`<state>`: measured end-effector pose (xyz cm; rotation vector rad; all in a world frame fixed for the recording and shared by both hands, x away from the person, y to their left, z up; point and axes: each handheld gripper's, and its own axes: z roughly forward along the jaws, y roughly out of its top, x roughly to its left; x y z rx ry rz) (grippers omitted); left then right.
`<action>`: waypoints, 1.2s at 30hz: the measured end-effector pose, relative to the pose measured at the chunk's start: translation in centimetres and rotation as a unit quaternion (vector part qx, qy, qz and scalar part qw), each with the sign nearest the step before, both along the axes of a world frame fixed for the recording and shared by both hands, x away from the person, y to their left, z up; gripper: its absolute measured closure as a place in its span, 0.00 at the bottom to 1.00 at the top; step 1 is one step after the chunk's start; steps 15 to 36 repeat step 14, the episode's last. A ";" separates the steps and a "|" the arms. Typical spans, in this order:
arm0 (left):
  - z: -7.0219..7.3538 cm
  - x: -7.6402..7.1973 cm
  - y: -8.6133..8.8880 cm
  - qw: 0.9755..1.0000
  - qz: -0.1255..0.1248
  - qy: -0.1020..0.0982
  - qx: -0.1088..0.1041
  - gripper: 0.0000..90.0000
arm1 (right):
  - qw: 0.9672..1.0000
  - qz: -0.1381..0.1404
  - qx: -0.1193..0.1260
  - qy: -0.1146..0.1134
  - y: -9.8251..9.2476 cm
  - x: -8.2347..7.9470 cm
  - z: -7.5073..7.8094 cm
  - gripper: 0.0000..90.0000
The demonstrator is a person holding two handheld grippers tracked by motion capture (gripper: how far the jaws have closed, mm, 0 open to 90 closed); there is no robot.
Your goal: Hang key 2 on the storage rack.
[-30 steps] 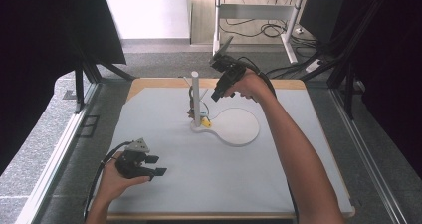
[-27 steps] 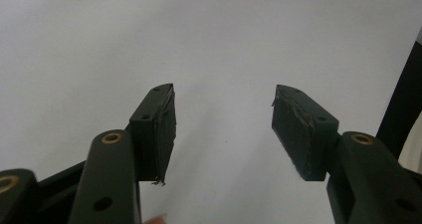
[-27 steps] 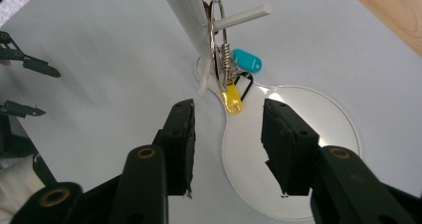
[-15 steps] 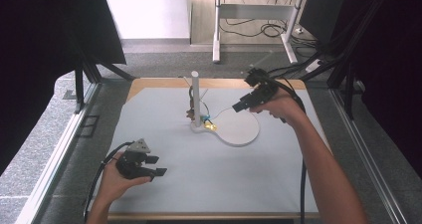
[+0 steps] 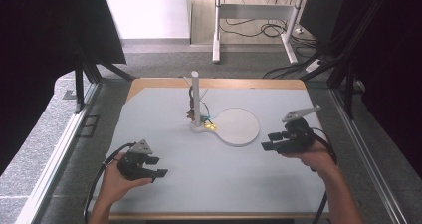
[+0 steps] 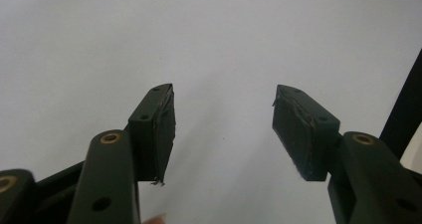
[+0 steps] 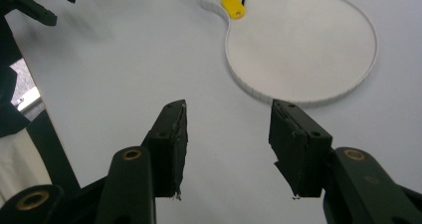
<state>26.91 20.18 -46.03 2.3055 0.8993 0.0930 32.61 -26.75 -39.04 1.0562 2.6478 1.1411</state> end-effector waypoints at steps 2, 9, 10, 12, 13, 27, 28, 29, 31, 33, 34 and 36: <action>-0.1 0.0 -0.1 1.000 -0.002 0.000 0.002 0.47 | 1.000 -0.011 0.008 -0.003 -0.7 -0.8 -1.2 0.55; -0.3 0.1 -0.4 1.000 -0.005 0.004 0.006 0.47 | 1.000 -0.024 0.011 -0.007 -1.2 -1.4 -2.7 0.52; -0.3 0.1 -0.4 1.000 -0.006 0.004 0.005 0.47 | 0.999 -0.032 0.016 -0.016 -1.2 -1.5 -2.5 0.49; -0.3 0.2 -0.3 1.000 -0.004 0.004 0.002 0.47 | 0.999 -0.039 0.016 -0.026 -1.3 -1.9 -2.7 0.46; -0.3 0.2 -0.3 1.000 -0.003 0.003 0.002 0.47 | 0.998 -0.043 0.016 -0.032 -1.4 -2.1 -2.9 0.44; -0.3 0.2 -0.3 1.000 -0.002 0.003 0.003 0.47 | 0.998 -0.048 0.017 -0.036 -1.6 -2.5 -3.3 0.43; -0.3 0.2 -0.3 1.000 -0.002 0.003 0.003 0.47 | 0.998 -0.048 0.017 -0.036 -1.6 -2.5 -3.3 0.43; -0.3 0.2 -0.3 1.000 -0.002 0.003 0.003 0.47 | 0.998 -0.048 0.017 -0.036 -1.6 -2.5 -3.3 0.43; -0.3 0.2 -0.3 1.000 -0.002 0.003 0.003 0.47 | 0.998 -0.048 0.017 -0.036 -1.6 -2.5 -3.3 0.43; -0.3 0.2 -0.3 1.000 -0.002 0.003 0.003 0.47 | 0.998 -0.048 0.017 -0.036 -1.6 -2.5 -3.3 0.43; -0.3 0.2 -0.3 1.000 -0.002 0.003 0.003 0.47 | 0.998 -0.048 0.017 -0.036 -1.6 -2.5 -3.3 0.43; -0.3 0.2 -0.3 1.000 -0.002 0.003 0.003 0.47 | 0.998 -0.048 0.017 -0.036 -1.6 -2.5 -3.3 0.43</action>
